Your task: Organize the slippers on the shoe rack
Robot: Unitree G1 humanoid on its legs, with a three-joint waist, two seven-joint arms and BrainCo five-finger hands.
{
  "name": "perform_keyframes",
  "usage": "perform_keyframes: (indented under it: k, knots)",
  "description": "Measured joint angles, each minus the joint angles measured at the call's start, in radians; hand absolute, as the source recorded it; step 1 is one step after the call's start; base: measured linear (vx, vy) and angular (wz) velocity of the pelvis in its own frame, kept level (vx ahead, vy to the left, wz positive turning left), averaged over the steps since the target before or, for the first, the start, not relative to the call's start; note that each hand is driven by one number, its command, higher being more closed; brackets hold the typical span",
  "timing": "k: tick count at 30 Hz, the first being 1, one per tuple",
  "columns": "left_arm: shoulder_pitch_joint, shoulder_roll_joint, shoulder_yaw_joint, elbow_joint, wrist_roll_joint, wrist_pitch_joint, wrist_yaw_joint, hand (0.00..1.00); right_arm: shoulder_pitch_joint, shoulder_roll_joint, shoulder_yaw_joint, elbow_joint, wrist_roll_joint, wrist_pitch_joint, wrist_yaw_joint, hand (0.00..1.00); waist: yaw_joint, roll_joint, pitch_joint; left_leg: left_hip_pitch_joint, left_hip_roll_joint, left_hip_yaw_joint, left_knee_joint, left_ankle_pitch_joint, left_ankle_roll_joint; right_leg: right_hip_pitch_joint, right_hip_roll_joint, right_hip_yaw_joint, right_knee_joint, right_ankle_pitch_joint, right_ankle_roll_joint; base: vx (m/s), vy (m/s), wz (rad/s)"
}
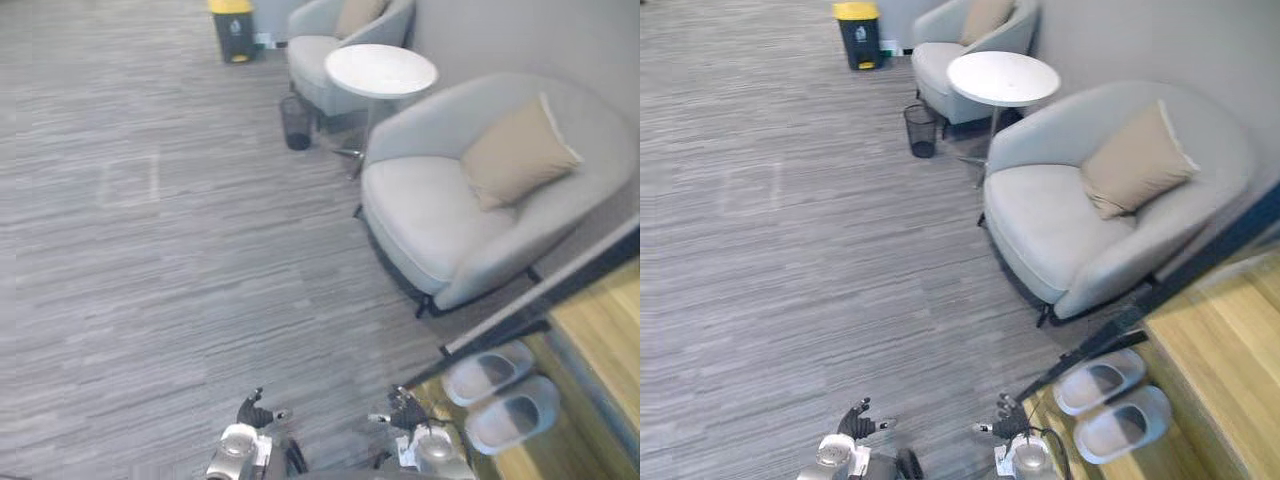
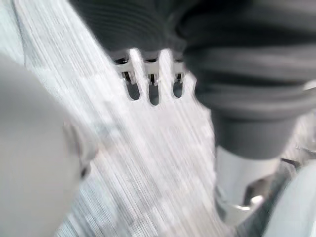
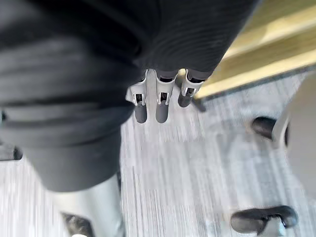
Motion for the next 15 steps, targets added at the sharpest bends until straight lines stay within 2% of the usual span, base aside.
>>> perform_keyframes:
  k: [1, 2, 3, 5, 9, 11, 12, 13, 14, 15]
  knots:
    - [0.001, 0.006, 0.0, 0.0, 0.0, 0.0, 0.0, 0.0, 0.003, 0.0, -0.002, 0.004, 0.0, 0.0, 0.001, 0.0, 0.001, -0.002, -0.001, 0.003, -0.027, -0.022, -0.016, 0.006, 0.01, -0.012, -0.022, 0.003, 0.044, 0.003, 0.002, 0.13, 0.218, 0.55]
    - [0.005, 0.006, 0.001, -0.001, 0.0, -0.001, 0.0, 0.0, -0.004, 0.001, -0.007, 0.012, 0.0, 0.0, 0.001, 0.0, 0.002, -0.001, 0.0, 0.012, -0.04, -0.046, -0.037, 0.017, 0.029, -0.041, -0.03, 0.025, 0.118, 0.007, -0.007, 0.11, 0.154, 0.56]
    - [0.006, 0.006, 0.0, -0.001, 0.0, -0.001, 0.0, 0.0, -0.008, 0.002, -0.011, 0.014, 0.0, 0.0, 0.001, 0.0, 0.001, 0.0, 0.002, 0.018, -0.041, -0.055, -0.044, 0.019, 0.031, -0.055, -0.028, 0.045, 0.145, 0.005, -0.007, 0.14, 0.088, 0.54]
    - [0.021, 0.031, 0.001, 0.0, -0.001, -0.001, 0.0, 0.0, -0.022, 0.004, -0.015, 0.042, -0.005, 0.0, 0.001, 0.0, 0.0, 0.012, 0.01, 0.078, -0.042, -0.116, -0.116, 0.042, 0.026, -0.082, 0.061, 0.173, 0.224, -0.069, 0.001, 0.17, 0.011, 0.67]
    - [0.007, 0.043, 0.002, 0.0, -0.003, -0.007, 0.0, 0.0, -0.028, 0.002, -0.019, 0.043, -0.009, -0.003, 0.0, 0.0, -0.006, 0.004, 0.01, 0.141, -0.054, -0.246, -0.216, 0.087, 0.001, -0.168, 0.176, 0.222, 0.242, -0.101, -0.017, 0.18, -0.062, 1.03]
    - [0.003, 0.036, 0.002, -0.001, -0.007, -0.01, 0.0, 0.0, -0.032, -0.001, -0.019, 0.043, -0.008, -0.004, 0.0, 0.0, -0.009, 0.005, 0.011, 0.154, -0.06, -0.3, -0.229, 0.09, -0.005, -0.194, 0.192, 0.227, 0.223, -0.093, -0.03, 0.18, -0.127, 1.15]
    - [0.004, 0.035, 0.002, -0.002, -0.013, -0.011, 0.0, 0.0, -0.031, -0.001, -0.019, 0.044, -0.008, -0.006, 0.0, 0.0, -0.009, -0.007, 0.014, 0.177, -0.08, -0.351, -0.236, 0.086, -0.017, -0.192, 0.183, 0.228, 0.162, -0.049, -0.067, 0.23, -0.205, 1.04]
    - [0.005, 0.036, 0.007, -0.002, -0.013, -0.012, 0.0, 0.0, -0.025, -0.001, -0.019, 0.044, -0.008, -0.008, 0.0, 0.0, -0.008, -0.026, 0.018, 0.186, -0.096, -0.372, -0.236, 0.079, -0.028, -0.192, 0.169, 0.227, 0.132, -0.023, -0.083, 0.27, -0.267, 1.12]
    - [0.012, 0.023, 0.024, 0.0, -0.018, -0.013, 0.001, 0.0, -0.029, -0.009, -0.022, 0.051, -0.007, -0.009, 0.0, 0.0, -0.005, -0.004, 0.018, 0.197, -0.077, -0.396, -0.234, 0.066, -0.049, -0.166, 0.177, 0.205, 0.132, -0.037, -0.087, 0.24, -0.227, 0.55]
    - [0.017, 0.018, 0.024, -0.001, -0.022, -0.015, 0.001, 0.0, -0.032, -0.009, -0.023, 0.051, -0.007, -0.01, 0.0, 0.0, -0.004, 0.007, 0.018, 0.196, -0.069, -0.398, -0.233, 0.061, -0.056, -0.16, 0.185, 0.201, 0.122, -0.04, -0.091, 0.25, -0.212, 0.37]
